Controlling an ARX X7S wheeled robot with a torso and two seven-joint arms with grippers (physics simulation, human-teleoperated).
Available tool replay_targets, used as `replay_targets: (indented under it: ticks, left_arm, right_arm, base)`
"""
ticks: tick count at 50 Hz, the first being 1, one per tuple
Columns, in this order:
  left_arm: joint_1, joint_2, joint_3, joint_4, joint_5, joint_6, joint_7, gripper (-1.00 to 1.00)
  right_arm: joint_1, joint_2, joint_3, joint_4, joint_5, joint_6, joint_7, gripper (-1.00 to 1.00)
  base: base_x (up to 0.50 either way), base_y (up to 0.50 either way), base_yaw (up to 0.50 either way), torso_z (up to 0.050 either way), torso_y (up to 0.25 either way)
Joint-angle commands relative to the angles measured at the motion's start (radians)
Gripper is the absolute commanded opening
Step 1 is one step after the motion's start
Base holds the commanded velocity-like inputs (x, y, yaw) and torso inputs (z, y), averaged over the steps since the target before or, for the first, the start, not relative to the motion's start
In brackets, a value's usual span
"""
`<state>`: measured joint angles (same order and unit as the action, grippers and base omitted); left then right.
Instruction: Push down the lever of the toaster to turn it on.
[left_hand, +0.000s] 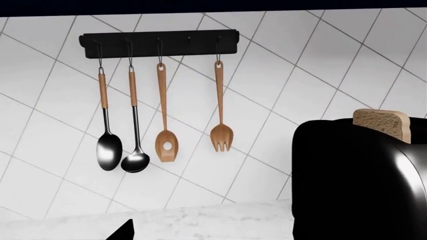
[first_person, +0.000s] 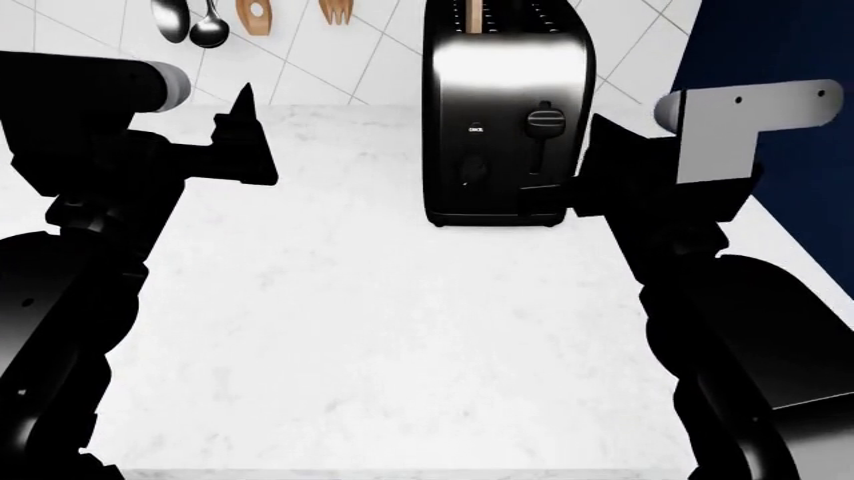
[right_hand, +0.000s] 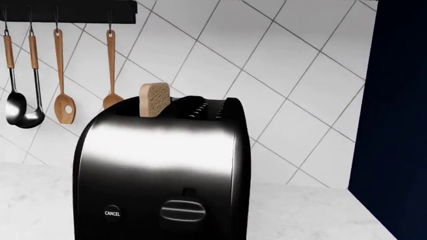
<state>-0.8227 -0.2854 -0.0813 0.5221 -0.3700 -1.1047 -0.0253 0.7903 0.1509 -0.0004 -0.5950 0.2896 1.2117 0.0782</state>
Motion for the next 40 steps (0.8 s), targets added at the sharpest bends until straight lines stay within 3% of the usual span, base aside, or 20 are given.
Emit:
replay_targets:
  ticks: [1,2,5,12,17,21,27,40]
  left_arm:
    - [0.002,-0.002,-0.001,0.001,-0.005,0.001,-0.004,1.00]
    - [0.003,-0.002,-0.002,0.003,-0.006,0.000,-0.005,1.00]
    - [-0.003,-0.003,-0.001,0.000,-0.006,0.001,-0.007,1.00]
    - [-0.004,-0.005,-0.001,-0.001,-0.008,0.002,-0.010,1.00]
    - [-0.004,-0.006,-0.003,0.000,-0.011,0.000,-0.012,1.00]
    - [-0.006,-0.008,-0.004,0.000,-0.013,-0.001,-0.013,1.00]
    - [-0.004,-0.008,-0.005,0.002,-0.017,-0.002,-0.016,1.00]
    - [0.002,-0.011,-0.005,0.005,-0.021,0.002,-0.020,1.00]
  right_arm:
    - [0.000,-0.021,-0.015,0.012,0.029,0.022,-0.005,-1.00]
    - [0.002,-0.023,-0.010,0.013,0.033,0.030,-0.005,-1.00]
    - [0.152,0.116,0.118,0.018,0.226,0.260,-0.231,-1.00]
    - [0.192,0.160,0.144,0.036,0.283,0.307,-0.286,-1.00]
    - [0.193,0.127,0.163,0.002,0.316,0.354,-0.242,-1.00]
    - [0.193,0.137,0.175,0.019,0.492,0.357,-0.102,-1.00]
    - [0.210,0.133,0.170,0.055,0.591,0.349,0.004,-1.00]
    - [0.228,0.105,0.102,0.130,0.540,0.300,0.119,-1.00]
  base:
    - [0.00,0.00,0.00,0.000,0.000]
    - [0.00,0.00,0.00,0.000,0.000]
    - [0.00,0.00,0.00,0.000,0.000]
    - [0.00,0.00,0.00,0.000,0.000]
    - [0.00,0.00,0.00,0.000,0.000]
    - [0.00,0.00,0.00,0.000,0.000]
    - [0.00,0.00,0.00,0.000,0.000]
    - [0.00,0.00,0.00,0.000,0.000]
